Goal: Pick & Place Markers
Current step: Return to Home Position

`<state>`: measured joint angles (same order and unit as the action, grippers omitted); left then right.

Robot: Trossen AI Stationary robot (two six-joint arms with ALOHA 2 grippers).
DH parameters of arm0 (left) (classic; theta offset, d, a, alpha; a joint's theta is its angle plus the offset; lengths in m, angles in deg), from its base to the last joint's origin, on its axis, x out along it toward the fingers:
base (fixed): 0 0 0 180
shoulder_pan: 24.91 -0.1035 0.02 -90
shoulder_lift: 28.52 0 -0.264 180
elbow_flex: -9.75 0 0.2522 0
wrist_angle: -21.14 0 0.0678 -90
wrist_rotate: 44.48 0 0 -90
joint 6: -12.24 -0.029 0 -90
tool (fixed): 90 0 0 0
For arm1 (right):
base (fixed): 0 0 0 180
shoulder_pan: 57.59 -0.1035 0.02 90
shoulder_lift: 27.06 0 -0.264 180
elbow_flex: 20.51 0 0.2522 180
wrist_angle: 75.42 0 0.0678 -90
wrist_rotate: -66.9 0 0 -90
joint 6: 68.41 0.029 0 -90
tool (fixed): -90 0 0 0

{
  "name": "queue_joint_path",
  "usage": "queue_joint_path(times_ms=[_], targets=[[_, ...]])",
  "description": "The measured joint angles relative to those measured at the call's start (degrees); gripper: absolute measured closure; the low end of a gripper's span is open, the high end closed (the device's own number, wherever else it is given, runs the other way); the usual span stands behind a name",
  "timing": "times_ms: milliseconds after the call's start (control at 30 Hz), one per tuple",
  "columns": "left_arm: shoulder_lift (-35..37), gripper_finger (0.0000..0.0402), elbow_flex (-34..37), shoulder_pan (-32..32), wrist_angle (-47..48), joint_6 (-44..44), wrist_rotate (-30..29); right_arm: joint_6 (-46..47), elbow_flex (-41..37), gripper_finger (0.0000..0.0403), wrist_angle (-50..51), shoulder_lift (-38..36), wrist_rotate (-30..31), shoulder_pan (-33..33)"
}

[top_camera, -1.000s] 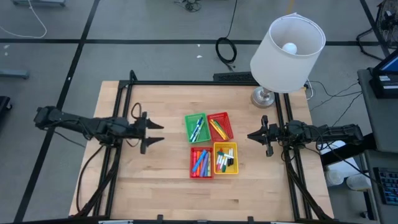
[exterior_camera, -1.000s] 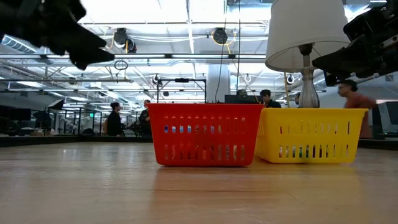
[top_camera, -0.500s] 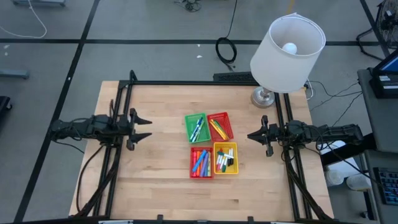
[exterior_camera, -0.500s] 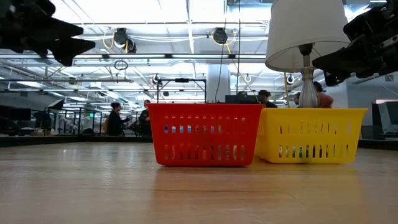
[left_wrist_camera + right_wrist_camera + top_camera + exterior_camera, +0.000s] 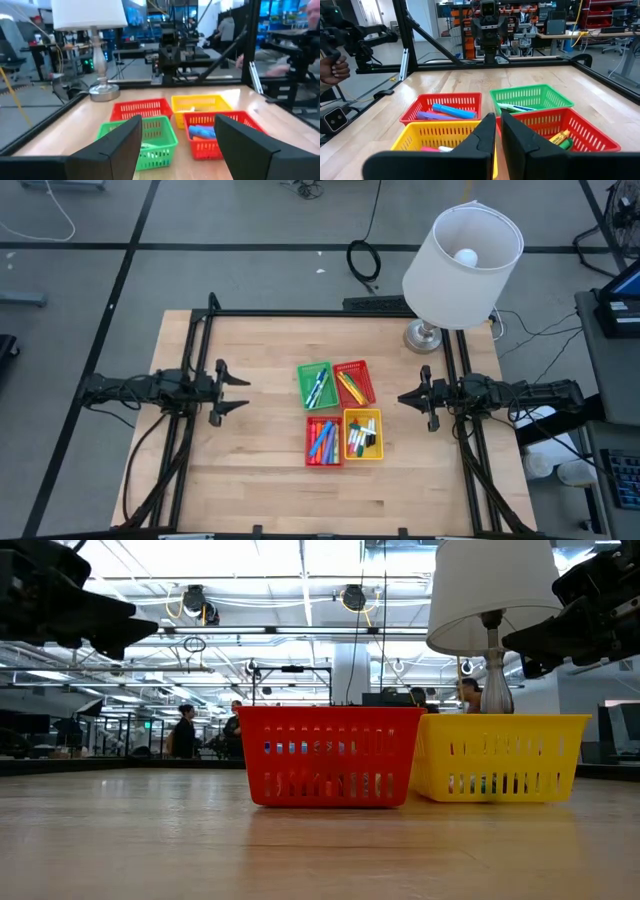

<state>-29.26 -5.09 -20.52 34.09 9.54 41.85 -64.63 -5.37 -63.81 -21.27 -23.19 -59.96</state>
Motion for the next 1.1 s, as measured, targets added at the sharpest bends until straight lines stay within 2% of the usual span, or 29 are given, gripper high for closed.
queue_joint_path(times_ms=[133,1100], targets=[[-1.1,0.0146,0.0,-0.5,0.3,-0.5,1.4,0.0,0.0,0.0385,0.0,0.0,0.0,0.0],[-2.1,0.0146,0.2,-0.7,-1.9,0.2,0.0,0.0,0.0,0.0385,0.0,0.0,0.0,0.0]])
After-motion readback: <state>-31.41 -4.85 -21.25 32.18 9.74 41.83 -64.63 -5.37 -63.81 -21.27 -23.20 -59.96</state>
